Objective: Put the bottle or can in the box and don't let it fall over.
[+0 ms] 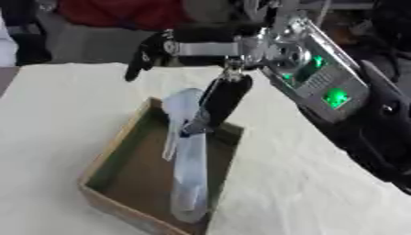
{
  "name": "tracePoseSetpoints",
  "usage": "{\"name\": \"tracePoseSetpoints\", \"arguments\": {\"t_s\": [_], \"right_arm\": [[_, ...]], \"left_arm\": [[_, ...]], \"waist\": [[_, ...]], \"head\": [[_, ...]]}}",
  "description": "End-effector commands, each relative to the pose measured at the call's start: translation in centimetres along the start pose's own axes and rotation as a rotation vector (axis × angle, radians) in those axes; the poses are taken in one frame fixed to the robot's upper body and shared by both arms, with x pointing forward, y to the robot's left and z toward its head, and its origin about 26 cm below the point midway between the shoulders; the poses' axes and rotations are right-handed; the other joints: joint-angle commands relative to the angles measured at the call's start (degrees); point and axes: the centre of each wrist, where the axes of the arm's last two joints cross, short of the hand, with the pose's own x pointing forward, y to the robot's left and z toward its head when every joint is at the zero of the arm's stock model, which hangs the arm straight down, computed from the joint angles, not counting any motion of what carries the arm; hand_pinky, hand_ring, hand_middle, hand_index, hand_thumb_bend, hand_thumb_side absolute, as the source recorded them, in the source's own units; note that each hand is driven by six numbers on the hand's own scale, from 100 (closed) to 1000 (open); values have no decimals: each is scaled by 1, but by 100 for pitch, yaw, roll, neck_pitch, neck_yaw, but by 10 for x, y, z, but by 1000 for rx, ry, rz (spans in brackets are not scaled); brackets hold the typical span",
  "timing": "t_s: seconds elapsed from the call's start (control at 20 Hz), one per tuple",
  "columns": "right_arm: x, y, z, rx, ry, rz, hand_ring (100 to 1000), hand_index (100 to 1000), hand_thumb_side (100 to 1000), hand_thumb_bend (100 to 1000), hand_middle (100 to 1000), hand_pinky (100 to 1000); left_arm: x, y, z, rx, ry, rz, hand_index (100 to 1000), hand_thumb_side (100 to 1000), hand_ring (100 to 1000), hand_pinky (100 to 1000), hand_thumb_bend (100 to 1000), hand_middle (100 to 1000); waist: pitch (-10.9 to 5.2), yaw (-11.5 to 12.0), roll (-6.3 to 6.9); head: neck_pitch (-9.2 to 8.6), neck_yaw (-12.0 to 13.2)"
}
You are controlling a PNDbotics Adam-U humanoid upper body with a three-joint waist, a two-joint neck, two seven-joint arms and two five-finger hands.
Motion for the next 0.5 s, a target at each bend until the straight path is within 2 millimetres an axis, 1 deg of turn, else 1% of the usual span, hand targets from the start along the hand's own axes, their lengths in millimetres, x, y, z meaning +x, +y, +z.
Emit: {"name": "tracePoseSetpoints", "arguments": {"t_s": [0.05,0.2,0.3,0.35,0.5], "right_arm": [[-3,-6,7,51,8,21,886,859,100,375,860,862],[-3,-5,9,97,0,27,892,863,100,353,868,865],[-4,-4,10,113,-8,25,910,877,134,346,896,877],[-4,-4,11,117,-13,22,926,888,136,346,908,888],[-6,-6,14,113,-33,2,974,923,169,383,925,920]], "left_arm": [[14,8,-4,11,-38,-15,832,689,786,877,309,764],[14,8,-4,11,-37,-16,832,690,785,876,308,763],[13,8,-3,11,-34,-18,832,691,785,877,309,762],[13,9,-3,12,-33,-19,832,691,785,877,309,762],[13,9,-3,11,-32,-21,833,692,784,877,308,762]], "waist": [[-86,-10,36],[-74,-15,34],[-69,-16,32],[-68,-17,31],[-71,-19,32]], "head": [[-60,5],[-68,11],[-72,19],[-69,22],[-69,28]]}}
